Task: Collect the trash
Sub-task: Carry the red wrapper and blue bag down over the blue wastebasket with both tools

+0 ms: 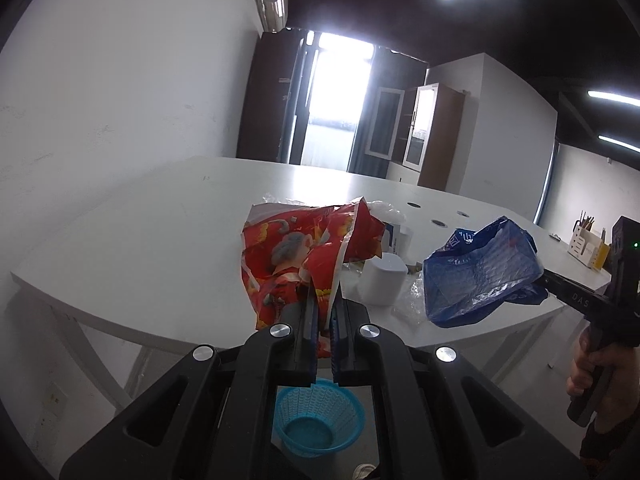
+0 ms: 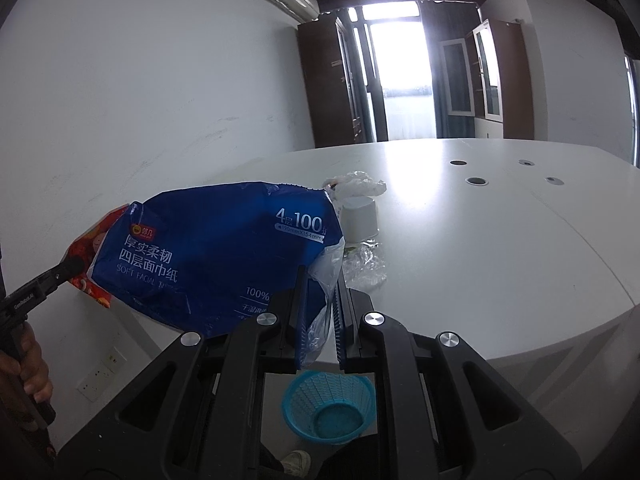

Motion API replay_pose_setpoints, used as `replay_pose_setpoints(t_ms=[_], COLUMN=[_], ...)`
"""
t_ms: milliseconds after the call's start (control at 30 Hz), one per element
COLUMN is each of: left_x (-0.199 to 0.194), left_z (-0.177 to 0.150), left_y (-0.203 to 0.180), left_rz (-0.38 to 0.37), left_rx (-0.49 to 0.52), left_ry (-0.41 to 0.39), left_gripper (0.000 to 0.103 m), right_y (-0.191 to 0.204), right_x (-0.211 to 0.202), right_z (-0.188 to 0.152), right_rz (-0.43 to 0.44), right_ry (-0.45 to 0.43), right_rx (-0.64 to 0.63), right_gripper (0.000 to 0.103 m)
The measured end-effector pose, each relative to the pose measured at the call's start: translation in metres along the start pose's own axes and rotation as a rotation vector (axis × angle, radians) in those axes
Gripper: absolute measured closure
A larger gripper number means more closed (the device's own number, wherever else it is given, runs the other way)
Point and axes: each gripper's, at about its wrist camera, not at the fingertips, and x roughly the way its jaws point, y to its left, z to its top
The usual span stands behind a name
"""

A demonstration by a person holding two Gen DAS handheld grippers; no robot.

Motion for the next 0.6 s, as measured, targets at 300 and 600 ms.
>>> replay_pose_setpoints(t_ms=[300,600], left_x=[-0.03,-0.024], left_z=[-0.024,-0.086], left_y=[0.013,0.018], left_rz=[-0.011,-0.048], left_rx=[0.014,0.031], left_ry=[0.055,0.222], left_gripper=[0.099,0.1], right_y=[0.014,0.019], right_x=[-0.019,-0.007], right_z=[-0.039,-0.102], right_rz=[0.012,-0.018], right_ry=[0.072,0.203], right_rx=[-0.052,-0.069], right_gripper=[0.093,0.092])
